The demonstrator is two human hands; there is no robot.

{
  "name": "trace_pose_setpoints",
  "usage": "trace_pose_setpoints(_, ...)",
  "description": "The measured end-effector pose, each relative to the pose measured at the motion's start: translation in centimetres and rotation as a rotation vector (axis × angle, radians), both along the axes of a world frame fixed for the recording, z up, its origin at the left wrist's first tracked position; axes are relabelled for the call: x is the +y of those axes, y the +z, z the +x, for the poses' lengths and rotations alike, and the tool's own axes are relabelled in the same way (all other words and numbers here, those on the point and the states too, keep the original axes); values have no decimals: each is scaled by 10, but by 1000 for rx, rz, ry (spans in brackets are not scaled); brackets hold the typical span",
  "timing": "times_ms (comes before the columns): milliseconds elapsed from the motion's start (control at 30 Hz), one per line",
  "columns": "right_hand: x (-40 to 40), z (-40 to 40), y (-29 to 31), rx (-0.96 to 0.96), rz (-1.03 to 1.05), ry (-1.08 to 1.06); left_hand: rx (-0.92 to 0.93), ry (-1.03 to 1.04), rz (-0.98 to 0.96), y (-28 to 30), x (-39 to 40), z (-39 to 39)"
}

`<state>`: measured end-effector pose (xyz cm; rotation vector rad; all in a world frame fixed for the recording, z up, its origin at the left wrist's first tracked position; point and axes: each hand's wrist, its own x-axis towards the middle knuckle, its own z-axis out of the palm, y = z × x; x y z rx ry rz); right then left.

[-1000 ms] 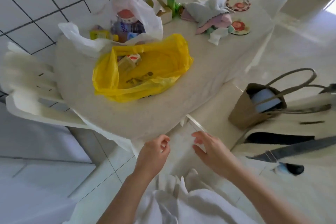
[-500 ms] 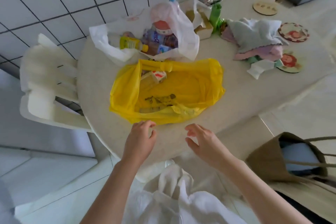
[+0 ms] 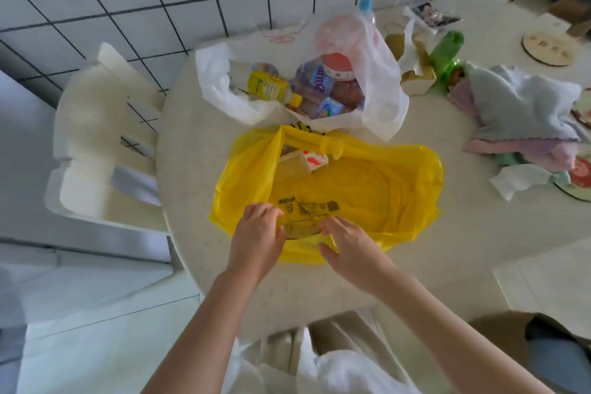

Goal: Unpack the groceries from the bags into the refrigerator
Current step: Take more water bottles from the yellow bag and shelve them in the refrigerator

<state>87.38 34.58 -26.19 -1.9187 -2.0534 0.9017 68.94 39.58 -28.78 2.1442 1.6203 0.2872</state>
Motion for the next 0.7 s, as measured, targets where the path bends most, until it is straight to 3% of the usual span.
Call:
trace_pose_setpoints(200, 63, 7, 2, -113, 39, 139, 195, 60, -51, -4, 30, 5)
trace_pose_setpoints(333, 109, 17, -7, -219, 79, 273, 371, -25, -71, -7, 48, 25)
trace_pose_setpoints(700, 198, 37, -28, -553, 185, 567, 519, 175, -78, -14, 94, 17)
